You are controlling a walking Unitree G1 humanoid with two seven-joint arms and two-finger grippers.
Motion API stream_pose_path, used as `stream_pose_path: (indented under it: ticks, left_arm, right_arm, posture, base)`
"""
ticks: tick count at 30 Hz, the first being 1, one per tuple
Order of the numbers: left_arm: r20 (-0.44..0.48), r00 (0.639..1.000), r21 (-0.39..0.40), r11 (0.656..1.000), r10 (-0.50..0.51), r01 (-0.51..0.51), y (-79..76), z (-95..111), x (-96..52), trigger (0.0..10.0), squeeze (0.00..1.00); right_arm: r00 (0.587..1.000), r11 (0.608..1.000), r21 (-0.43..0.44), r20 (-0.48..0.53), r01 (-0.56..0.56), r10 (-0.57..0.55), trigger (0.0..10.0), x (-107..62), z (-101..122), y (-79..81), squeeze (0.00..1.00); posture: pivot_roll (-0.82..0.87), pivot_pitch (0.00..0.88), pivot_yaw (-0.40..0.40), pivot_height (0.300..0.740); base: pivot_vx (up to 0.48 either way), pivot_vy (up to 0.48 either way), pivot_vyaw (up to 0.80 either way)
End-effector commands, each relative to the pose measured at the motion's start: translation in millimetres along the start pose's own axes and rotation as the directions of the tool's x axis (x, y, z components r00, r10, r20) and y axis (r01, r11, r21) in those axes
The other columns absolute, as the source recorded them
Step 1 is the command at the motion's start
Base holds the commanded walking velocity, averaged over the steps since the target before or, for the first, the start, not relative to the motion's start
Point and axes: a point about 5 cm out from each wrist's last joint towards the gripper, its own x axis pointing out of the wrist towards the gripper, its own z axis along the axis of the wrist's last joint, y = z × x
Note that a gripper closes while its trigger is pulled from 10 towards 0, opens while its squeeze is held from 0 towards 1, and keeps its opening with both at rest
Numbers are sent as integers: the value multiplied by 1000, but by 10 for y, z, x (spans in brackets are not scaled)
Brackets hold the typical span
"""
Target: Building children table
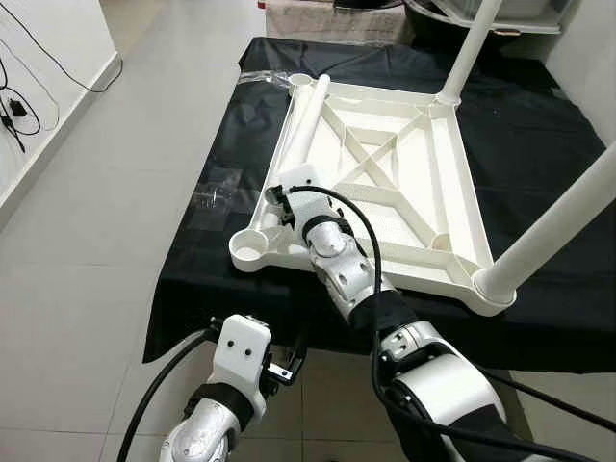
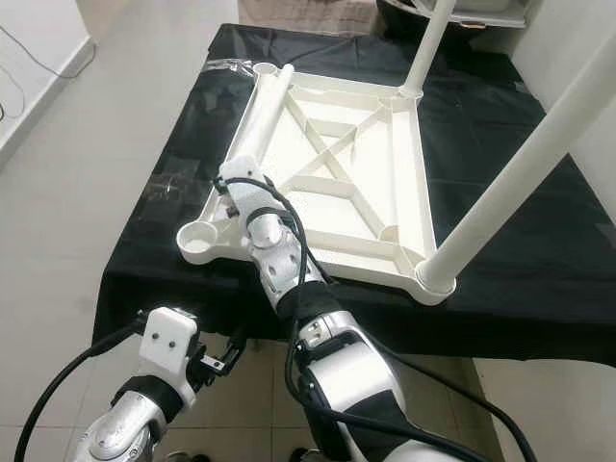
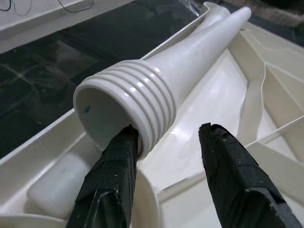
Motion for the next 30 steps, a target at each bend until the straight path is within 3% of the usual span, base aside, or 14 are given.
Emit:
stream_pose_path:
  ticks: [1,8,9,10,14,15,22,30]
  left_arm:
    - [-12,1000,-20,1000,-14,14,-45,-20,-18,10000,0]
    - [-15,1000,-22,1000,-15,15,-52,-25,-19,10000,0]
    - [-15,1000,-23,1000,-15,14,-53,-26,-19,10000,0]
    - [-15,1000,-23,1000,-14,14,-54,-26,-19,10000,0]
    - [-15,1000,-24,1000,-13,13,-54,-26,-19,10000,0]
    - [-14,1000,-26,1000,-13,13,-55,-24,-18,10000,0]
    - [-9,1000,-28,1000,-10,10,-61,-10,-7,10000,0]
    - [-3,1000,-31,999,-8,8,-83,13,-12,10000,0]
  right_arm:
    - [1000,1000,26,-3,0,0,10000,2,49,21,0]
    - [1000,996,84,-11,-3,4,10000,-42,72,176,0]
    - [1000,996,90,-12,-7,9,10000,-44,66,183,110]
    - [1000,995,96,-12,-2,3,10000,-46,66,180,1000]
    - [1000,995,103,-11,-4,5,10000,-47,72,182,1000]
    - [1000,994,106,-9,0,1,10000,-47,88,181,0]
    - [1000,993,112,-7,25,-25,10000,-44,108,187,0]
    - [1000,988,155,-28,16,-12,10000,-58,95,307,0]
  posture:
    - [107,211,-100,740]
    - [110,204,-102,740]
    - [112,204,-102,740]
    - [112,204,-102,740]
    - [110,204,-104,740]
    - [107,207,-104,740]
    - [107,213,-110,740]
    - [113,224,-115,740]
  base:
    - [0,0,0]
    - [0,0,0]
    - [0,0,0]
    - [0,0,0]
    - [0,0,0]
    - [0,0,0]
    - [0,0,0]
    - [0,0,0]
